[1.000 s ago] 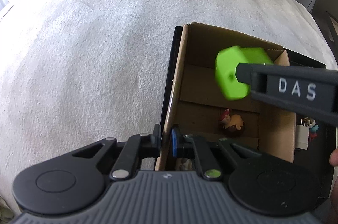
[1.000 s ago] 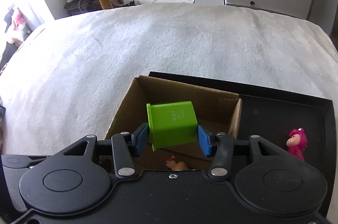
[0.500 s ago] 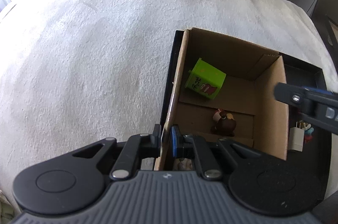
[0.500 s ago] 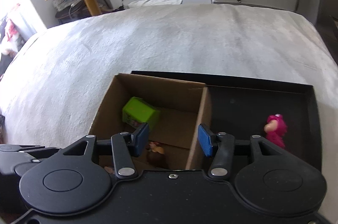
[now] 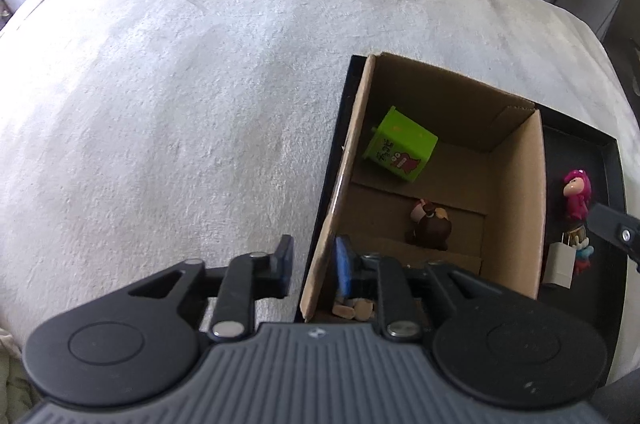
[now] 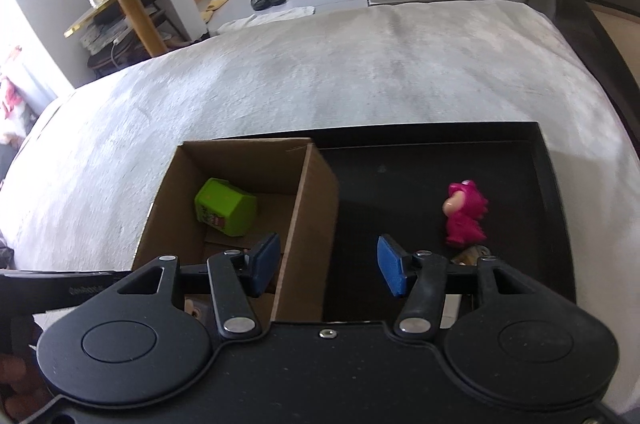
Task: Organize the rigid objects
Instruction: 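Move the right gripper back to the figure with the mug hat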
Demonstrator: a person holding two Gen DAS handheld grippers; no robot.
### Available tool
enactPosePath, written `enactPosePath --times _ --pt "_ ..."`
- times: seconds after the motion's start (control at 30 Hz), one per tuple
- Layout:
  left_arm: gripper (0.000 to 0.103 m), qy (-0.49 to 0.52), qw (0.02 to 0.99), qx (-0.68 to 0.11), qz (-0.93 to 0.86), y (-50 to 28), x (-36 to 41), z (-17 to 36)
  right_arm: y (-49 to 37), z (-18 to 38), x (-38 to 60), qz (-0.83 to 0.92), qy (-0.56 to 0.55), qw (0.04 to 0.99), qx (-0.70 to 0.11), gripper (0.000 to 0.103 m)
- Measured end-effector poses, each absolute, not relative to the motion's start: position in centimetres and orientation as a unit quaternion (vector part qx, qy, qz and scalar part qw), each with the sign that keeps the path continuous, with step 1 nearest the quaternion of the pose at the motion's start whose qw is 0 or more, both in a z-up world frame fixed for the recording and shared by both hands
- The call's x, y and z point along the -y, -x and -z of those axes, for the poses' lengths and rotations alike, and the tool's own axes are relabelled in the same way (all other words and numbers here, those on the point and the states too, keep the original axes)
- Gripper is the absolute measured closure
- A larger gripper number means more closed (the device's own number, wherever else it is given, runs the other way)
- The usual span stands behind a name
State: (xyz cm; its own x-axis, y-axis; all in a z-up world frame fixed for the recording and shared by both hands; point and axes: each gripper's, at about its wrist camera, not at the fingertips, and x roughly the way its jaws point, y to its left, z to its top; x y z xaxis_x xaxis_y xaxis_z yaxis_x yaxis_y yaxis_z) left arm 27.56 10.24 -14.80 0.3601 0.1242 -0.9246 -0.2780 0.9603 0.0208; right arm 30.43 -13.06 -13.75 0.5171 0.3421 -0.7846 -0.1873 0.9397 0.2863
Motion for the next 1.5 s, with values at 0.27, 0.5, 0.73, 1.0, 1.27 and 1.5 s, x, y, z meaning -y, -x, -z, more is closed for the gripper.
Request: enactPosePath --times 0.27,0.5,0.73,1.0,1.27,1.5 --pt "0.058 0.053 0.828 -0.544 -0.127 -27.5 -8.1 13.0 -29.7 13.7 16.0 -0.149 -0.105 0.869 -0.461 0.048" --pt "0.043 0.029 0.829 -0.543 -0.128 -27.7 -5.3 12.2 -29.3 13.9 19.0 -0.141 -0.121 0.870 -0.457 0.048" --pt "0.029 -0.007 0.834 -0.537 -0.125 -28.0 -2.1 11.8 -29.1 14.4 21.9 -0.130 -0.136 0.871 -0.454 0.044" --pt "0.015 -0.031 0.840 -0.531 -0.110 -28.4 1.5 11.5 -29.1 15.5 24.4 -0.124 -0.145 0.868 -0.458 0.038" --pt "0.015 -0.047 0.837 -0.534 -0.109 -28.8 4.1 12.5 -29.3 17.2 26.5 -0.124 -0.153 0.860 -0.471 0.038" --pt "0.015 -0.054 0.833 -0.539 -0.114 -29.2 5.5 13.7 -29.8 19.0 27.9 -0.122 -0.157 0.851 -0.487 0.038"
